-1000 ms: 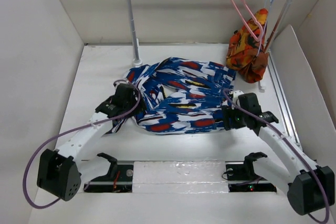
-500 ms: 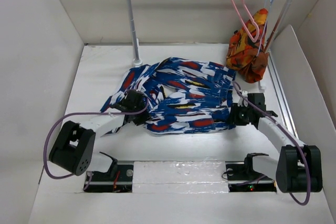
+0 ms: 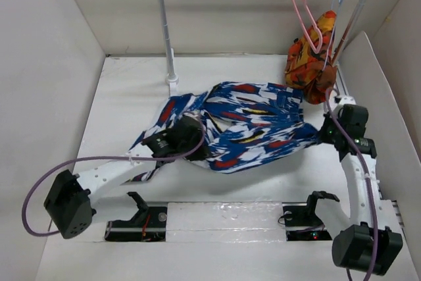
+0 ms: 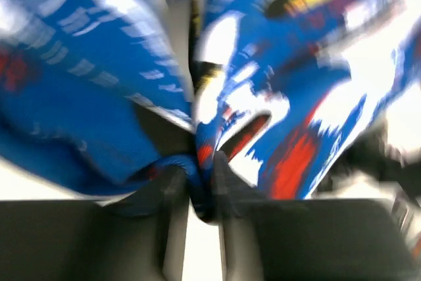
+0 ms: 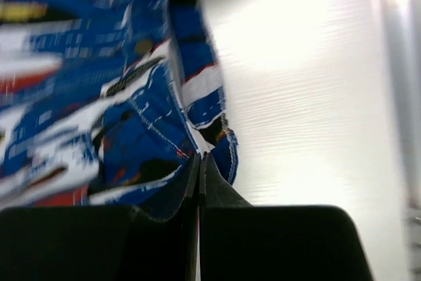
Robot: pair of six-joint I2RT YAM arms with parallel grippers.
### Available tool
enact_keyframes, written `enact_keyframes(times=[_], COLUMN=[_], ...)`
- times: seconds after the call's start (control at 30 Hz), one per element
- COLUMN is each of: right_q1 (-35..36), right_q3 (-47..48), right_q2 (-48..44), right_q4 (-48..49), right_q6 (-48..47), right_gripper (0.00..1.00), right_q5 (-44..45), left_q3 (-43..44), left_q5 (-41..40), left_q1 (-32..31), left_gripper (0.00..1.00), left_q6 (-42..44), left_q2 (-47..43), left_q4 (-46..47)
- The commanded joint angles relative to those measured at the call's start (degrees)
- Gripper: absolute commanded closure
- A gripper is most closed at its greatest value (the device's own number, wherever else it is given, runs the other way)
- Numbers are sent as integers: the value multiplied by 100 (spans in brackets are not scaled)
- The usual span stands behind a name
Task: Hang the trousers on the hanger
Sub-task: Flatten out the trousers at the center of the board.
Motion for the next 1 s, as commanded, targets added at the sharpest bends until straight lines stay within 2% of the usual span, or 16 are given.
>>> enact_keyframes(times=[0.0, 0.03, 0.07, 0.13, 0.2, 0.3, 0.37, 0.4, 0.5, 0.57, 0.63, 0.67, 0.7, 0.8, 0.83, 0.97], right_q1=[-487, -628, -829, -892, -893, -517, -191, -7, 950, 1881, 2775, 3068, 3350, 4186, 4379, 4434], right_q3=[608, 634, 669, 818, 995, 786, 539, 390, -120, -314, -297, -262, -227, 10, 176, 511], right_q2=[207, 277, 383, 927, 1191, 992, 368, 140, -442, -565, -539, -487, -382, -5, 223, 524], right_q4=[-289, -166, 96, 143, 116, 98, 229, 283, 415, 424, 424, 432, 459, 634, 635, 643], right_q6=[-396, -448, -553, -625, -738, -765, -687, -634, -458, -353, -300, -212, -177, -141, -167, -360], right_gripper=[100, 100, 100, 76, 44, 37, 41, 64, 100, 100, 99, 91, 72, 50, 48, 47], right_q5=[1576, 1673, 1692, 1429, 728, 93, -318, -495, -1014, -911, -735, -464, -322, 188, 319, 242], left_q3=[931, 1142, 1571, 1724, 1584, 1207, 752, 557, -137, -549, -666, -684, -684, -526, -334, -26], left_q5=[242, 234, 60, -134, -328, -1065, -1663, -1708, -1297, -684, -531, -583, -662, -654, -950, -874], left_q1=[-1235, -1405, -1537, -1609, -1522, -995, -592, -415, 270, 500, 501, 501, 501, 501, 48, -193], left_gripper=[81, 59, 48, 28, 22, 23, 29, 32, 38, 47, 49, 48, 46, 41, 41, 40], left_q6=[-198, -119, 47, 180, 190, -142, -468, -609, -1154, -1480, -1533, -1464, -1367, -726, -716, -480], left_q2=[524, 754, 974, 1240, 1005, 242, -225, -680, -1437, -1721, -1898, -1863, -1671, -961, -557, -1], left_q4=[-692, -894, -1340, -1511, -1485, -1511, -1607, -1617, -1669, -1643, -1765, -2036, -2169, -2363, -2573, -2768])
